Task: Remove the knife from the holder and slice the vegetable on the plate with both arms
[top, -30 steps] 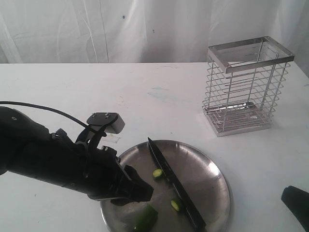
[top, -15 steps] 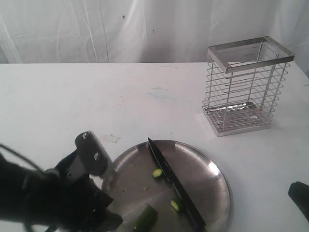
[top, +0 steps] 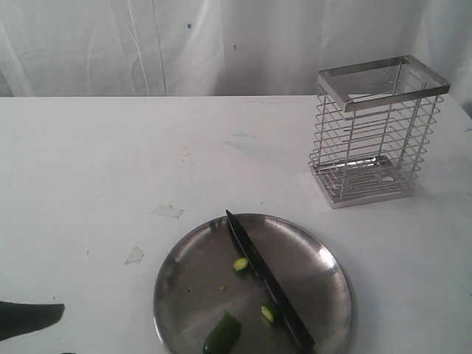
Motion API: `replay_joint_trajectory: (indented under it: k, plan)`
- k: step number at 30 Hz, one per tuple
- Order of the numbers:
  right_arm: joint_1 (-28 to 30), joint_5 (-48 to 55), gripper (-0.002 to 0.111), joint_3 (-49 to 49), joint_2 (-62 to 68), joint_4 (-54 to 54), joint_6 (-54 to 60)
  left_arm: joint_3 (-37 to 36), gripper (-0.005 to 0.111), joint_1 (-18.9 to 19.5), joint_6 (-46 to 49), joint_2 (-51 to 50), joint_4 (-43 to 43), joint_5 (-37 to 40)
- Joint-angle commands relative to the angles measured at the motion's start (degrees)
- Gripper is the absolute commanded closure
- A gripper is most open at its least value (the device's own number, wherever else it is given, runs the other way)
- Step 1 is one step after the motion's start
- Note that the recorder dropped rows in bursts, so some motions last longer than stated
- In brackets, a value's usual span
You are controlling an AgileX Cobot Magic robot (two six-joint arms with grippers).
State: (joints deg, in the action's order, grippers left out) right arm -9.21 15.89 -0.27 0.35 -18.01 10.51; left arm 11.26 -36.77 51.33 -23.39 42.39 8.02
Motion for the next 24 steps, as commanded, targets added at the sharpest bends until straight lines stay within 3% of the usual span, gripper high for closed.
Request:
replay_joint_trajectory:
  k: [1, 4, 8, 15, 18, 22, 24]
  plan:
    - [0.4, -0.3, 0.108, 0.3, -0.3, -0.1, -0.2, -3.0, 0.058, 5.2, 0.0, 9.1, -1.6, 0.6]
    - [0.4, -0.3, 0.108, 0.3, -0.3, -0.1, -0.2, -7.1, 0.058, 11.3, 0.0, 15.9, -7.0, 0.1]
    - [0.4, -0.3, 0.108, 0.3, -0.3, -0.1, -0.2, -11.3, 0.058, 16.1, 0.0, 20.7, -11.6, -6.9]
    - [0.4, -0.3, 0.108, 0.3, -0.3, -0.1, -0.2, -11.3, 0.058, 16.1, -1.0, 23.4, -13.7, -10.0]
    - [0.4, -0.3, 0.108, 0.3, -0.3, -0.1, -0.2, -11.3, 0.058, 16.1, -7.8, 23.4, -20.0, -11.7]
    - [0.4, -0.3, 0.108, 0.3, -0.3, -0.1, -0.2, -11.3, 0.058, 16.1, -27.1, 23.4, -35.3, -18.1]
    - [0.4, -0.3, 0.108, 0.3, -0.3, -0.1, -0.2, -11.3, 0.058, 16.1, -33.5, 23.4, -36.8, -20.3]
